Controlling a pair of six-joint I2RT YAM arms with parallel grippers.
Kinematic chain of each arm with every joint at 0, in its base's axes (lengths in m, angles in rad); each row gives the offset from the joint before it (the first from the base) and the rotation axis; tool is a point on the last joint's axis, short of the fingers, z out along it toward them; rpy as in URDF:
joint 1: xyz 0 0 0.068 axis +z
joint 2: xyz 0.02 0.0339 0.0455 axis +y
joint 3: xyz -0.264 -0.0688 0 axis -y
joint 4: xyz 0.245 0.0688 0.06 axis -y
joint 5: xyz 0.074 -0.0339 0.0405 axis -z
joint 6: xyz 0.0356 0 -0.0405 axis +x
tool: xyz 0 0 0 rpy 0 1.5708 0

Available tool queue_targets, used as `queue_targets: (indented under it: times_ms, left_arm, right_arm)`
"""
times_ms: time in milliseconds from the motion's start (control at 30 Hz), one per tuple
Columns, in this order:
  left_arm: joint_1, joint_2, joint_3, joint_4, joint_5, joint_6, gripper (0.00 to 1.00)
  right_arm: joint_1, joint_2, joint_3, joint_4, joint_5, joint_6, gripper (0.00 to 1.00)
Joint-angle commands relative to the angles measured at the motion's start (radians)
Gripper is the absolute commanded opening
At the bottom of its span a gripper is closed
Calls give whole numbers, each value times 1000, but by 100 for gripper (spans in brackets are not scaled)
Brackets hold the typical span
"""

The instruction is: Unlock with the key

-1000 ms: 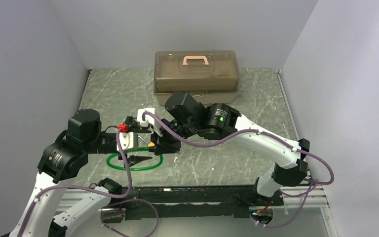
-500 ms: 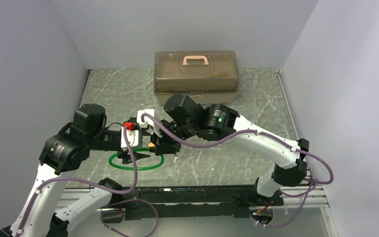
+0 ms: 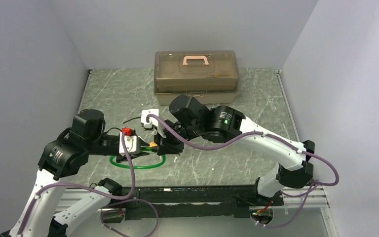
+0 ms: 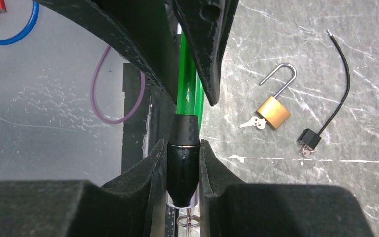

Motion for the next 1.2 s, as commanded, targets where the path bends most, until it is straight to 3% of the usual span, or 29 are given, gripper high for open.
queue_targets:
  times_ms: [0,100,267,300,533,633,867,1167]
  left_arm:
    - [7,-3,-28,51,46,-23,37]
    - [10,-4,-39,55,60,-29,40]
    - [28,-7,-37,60,82,-39,1]
    - [31,-10,-38,60,87,-42,0]
    - [49,-43,-51,54,92,-25,0]
    - [60,-51,-30,46,91,-19,0]
    - [70,-60,-16,13,103,7,0]
    - [81,-44,23,7,135,14,0]
  right_arm:
    - [11,-57,0,137,-33,17,0]
    - [15,-52,3,144,-33,16,0]
    - [19,-43,6,141,-35,11,0]
    - [19,-44,4,144,-33,13,0]
    - [14,-131,-51,204,17,30,28]
    - [-9,-196,-75,226,20,38,33]
    - [-123,-330,-196,300,-96,78,32]
    - [-220,-315,-239,289,-324,94,31]
